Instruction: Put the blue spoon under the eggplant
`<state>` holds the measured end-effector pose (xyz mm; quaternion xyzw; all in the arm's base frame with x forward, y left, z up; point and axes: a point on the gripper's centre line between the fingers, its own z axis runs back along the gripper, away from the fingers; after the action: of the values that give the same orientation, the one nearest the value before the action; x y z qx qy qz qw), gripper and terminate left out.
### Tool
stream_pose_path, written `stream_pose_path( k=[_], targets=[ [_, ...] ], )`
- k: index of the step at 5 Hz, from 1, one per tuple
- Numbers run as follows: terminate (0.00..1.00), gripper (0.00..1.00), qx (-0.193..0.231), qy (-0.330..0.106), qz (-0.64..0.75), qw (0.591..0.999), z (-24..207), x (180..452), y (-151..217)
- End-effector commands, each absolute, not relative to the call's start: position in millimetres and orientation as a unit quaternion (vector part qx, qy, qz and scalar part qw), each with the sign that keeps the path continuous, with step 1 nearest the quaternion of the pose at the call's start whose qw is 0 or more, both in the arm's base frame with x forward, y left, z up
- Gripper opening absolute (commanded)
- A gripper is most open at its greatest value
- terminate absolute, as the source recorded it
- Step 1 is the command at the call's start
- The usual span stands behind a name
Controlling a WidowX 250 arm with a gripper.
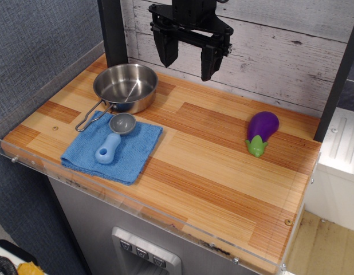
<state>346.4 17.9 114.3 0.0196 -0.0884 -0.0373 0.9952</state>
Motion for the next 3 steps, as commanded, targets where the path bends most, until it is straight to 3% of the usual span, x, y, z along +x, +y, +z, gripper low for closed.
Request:
stream_pose_path(
  k=[1,3],
  targets=[
    [0.0,1.0,0.02,-0.088,-0.037,0.995,114.3,346.4,17.9],
    [0.0,1.0,0.022,-0.109,-0.035,0.993,121.3,301.3,30.8]
  ],
)
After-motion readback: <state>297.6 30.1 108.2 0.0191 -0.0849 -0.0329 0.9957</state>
